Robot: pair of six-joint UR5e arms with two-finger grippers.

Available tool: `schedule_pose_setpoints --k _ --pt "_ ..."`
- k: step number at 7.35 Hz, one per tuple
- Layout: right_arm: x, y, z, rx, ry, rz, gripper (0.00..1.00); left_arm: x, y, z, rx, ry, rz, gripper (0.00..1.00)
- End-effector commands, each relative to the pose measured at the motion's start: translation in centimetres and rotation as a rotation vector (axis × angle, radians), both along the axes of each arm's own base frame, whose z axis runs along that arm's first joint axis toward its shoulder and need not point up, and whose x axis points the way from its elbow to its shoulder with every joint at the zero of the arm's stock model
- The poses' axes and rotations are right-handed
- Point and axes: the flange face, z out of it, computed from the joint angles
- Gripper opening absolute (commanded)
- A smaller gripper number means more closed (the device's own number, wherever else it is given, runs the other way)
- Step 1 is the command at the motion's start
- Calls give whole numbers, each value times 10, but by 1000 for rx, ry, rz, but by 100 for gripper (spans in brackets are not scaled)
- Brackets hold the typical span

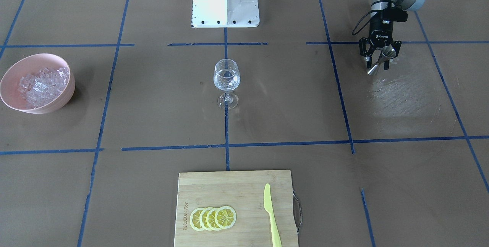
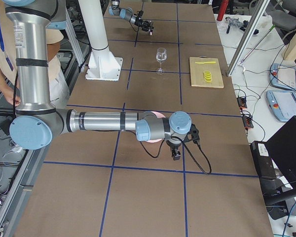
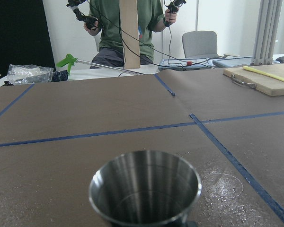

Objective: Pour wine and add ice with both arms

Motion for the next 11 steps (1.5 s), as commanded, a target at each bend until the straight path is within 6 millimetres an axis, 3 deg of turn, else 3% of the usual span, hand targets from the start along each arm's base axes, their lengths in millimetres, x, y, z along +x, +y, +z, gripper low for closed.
schedule_pose_setpoints --k 1,2,4,7,9,11 --pt "0 0 0 0 1 1 100 -3 1 -1 -12 23 27 82" --pt "0 -1 -1 3 1 0 100 -13 2 8 -17 -31 68 81" --pt "0 -1 -3 6 0 1 100 -29 4 6 2 -24 152 80" --pt "0 -1 -11 19 -1 3 100 -19 12 -4 -43 17 294 78" --pt "0 -2 -15 27 -4 2 100 -36 13 -1 -45 -22 323 78" --pt "0 0 -19 33 -4 3 100 -39 13 -2 -45 -25 325 78"
